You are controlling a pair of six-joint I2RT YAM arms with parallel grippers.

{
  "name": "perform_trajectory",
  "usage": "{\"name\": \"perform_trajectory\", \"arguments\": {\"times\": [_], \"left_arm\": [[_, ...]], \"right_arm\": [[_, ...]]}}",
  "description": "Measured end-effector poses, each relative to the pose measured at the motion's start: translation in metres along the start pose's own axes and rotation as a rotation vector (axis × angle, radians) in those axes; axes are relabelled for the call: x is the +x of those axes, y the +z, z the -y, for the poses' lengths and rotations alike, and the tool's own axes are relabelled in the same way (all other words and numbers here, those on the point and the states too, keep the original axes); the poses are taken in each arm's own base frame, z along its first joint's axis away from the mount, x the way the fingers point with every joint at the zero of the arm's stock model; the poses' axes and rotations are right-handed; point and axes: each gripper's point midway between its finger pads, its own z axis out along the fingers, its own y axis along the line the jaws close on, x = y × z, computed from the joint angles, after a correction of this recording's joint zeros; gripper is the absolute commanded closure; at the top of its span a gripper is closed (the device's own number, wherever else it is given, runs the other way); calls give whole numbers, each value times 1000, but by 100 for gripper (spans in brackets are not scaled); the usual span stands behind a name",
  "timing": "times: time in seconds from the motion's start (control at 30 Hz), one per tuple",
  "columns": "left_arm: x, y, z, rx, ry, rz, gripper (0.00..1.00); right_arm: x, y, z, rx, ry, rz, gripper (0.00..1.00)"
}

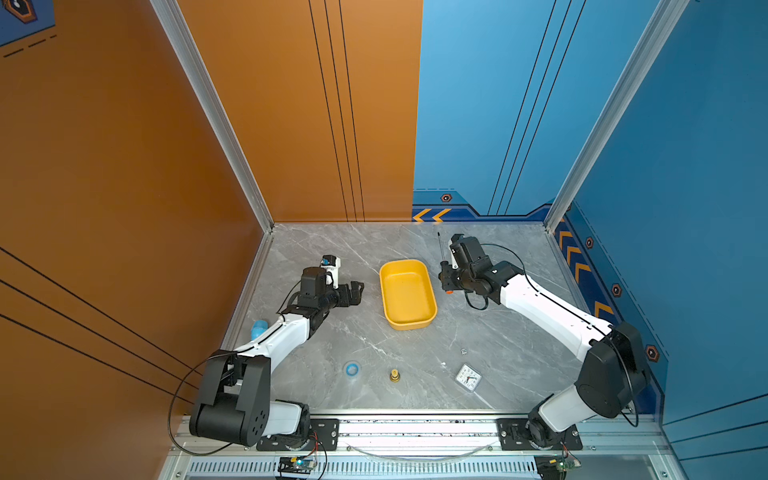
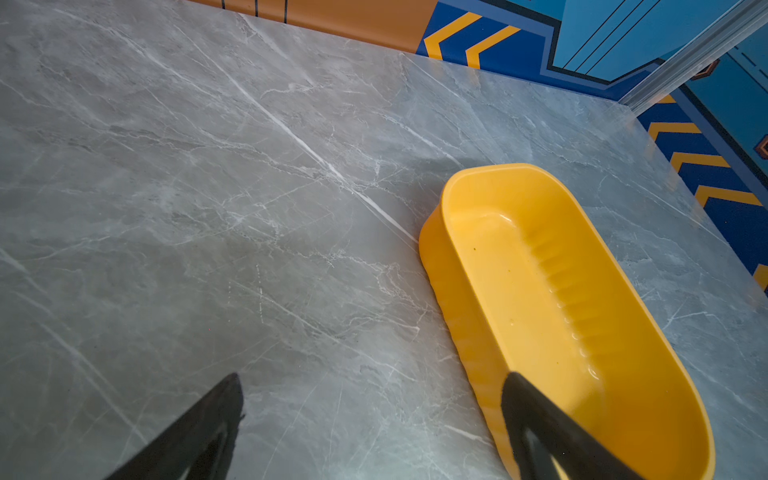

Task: Put the screwdriver in the bin
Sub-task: 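Carry the screwdriver with the right gripper over the yellow bin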

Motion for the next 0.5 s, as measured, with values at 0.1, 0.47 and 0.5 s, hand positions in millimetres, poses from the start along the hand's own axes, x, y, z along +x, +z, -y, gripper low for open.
{"name": "perform_trajectory", "arguments": {"times": [0.1, 0.47, 0.5], "left_arm": [[1, 1, 0, 4, -8, -5, 2], [4, 6, 7, 49, -36, -33, 2], [5, 6, 8, 54, -40, -38, 2]], "right_arm": [[1, -7, -28, -17, -1, 18, 100], [46, 46, -69, 58, -46, -85, 100], [51, 53, -68, 71, -49, -99, 100]]}}
